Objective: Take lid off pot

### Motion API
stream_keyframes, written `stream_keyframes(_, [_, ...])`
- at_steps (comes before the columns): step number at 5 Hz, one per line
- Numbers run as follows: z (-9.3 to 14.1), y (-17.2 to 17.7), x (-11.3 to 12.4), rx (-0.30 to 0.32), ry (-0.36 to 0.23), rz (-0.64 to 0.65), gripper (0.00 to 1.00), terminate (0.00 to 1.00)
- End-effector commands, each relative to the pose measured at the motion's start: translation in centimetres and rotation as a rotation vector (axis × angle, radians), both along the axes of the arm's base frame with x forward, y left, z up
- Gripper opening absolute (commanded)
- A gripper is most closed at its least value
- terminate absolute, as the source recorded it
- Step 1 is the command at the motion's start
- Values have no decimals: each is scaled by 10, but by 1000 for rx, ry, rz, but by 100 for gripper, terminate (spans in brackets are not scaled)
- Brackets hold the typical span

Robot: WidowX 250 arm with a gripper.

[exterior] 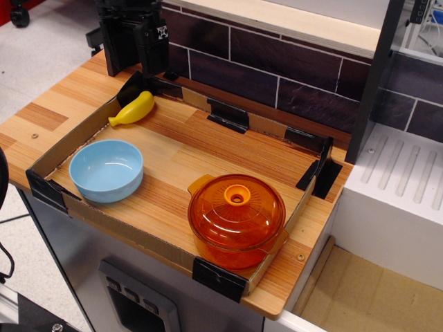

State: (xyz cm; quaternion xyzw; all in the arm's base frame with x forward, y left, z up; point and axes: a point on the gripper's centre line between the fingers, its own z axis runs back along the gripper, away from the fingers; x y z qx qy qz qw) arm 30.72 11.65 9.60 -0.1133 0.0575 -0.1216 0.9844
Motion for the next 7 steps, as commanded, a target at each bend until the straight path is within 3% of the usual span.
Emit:
stream_keyframes(1, [0, 0, 0, 0, 0, 0, 100, 0])
stream_keyframes(2, [4, -13, -5, 99, 12, 20, 100, 0])
stream_keyframes(4, [9, -59, -12, 105, -47, 101, 100, 0])
stream_keyframes(7, [18, -112, -41, 40, -105, 77, 100, 0])
